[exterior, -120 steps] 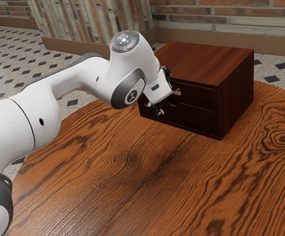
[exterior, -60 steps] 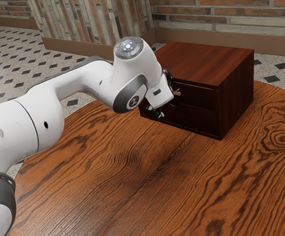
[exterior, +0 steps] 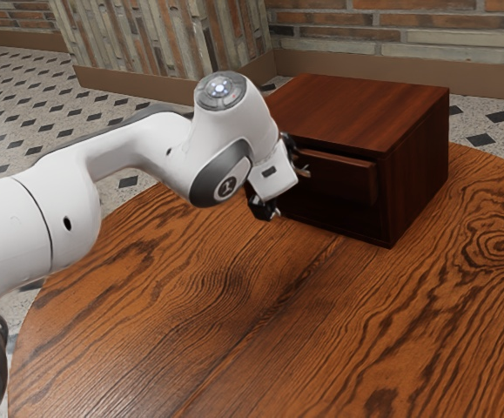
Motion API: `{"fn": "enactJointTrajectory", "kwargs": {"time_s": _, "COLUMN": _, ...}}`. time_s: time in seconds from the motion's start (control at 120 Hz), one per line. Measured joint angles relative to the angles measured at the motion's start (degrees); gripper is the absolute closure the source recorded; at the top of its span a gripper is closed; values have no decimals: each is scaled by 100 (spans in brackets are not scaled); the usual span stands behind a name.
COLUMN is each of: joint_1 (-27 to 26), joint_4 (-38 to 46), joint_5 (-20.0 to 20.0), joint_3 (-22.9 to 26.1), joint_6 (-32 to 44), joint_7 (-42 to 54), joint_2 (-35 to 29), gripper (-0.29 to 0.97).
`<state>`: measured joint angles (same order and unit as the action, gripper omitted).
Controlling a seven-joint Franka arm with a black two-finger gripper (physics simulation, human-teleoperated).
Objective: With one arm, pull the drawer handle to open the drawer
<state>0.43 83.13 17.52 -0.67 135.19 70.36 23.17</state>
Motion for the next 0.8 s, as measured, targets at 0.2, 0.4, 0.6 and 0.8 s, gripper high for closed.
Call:
{"fn": "enactJointTrajectory", "kwargs": {"time_s": 0.2, "joint_1": 17, "joint_4": 442, "joint_5": 22, "joint_3": -2, "joint_6": -4, "joint_7": -10, "joint_2": -378, "gripper": 7}}
{"fn": "enactJointTrajectory", "kwargs": {"time_s": 0.4, "joint_1": 27, "joint_4": 828, "joint_5": 44, "joint_3": -3, "joint_6": -3, "joint_7": -18, "joint_2": -709, "gripper": 3}}
{"fn": "enactJointTrajectory", "kwargs": {"time_s": 0.6, "joint_1": 23, "joint_4": 1318, "joint_5": 50, "joint_3": -3, "joint_6": 0, "joint_7": -26, "joint_2": -1094, "gripper": 2}}
{"fn": "enactJointTrajectory", "kwargs": {"time_s": 0.8, "joint_1": 26, "joint_4": 1831, "joint_5": 129, "joint_3": -2, "joint_6": -1, "joint_7": -31, "joint_2": -1540, "gripper": 2}}
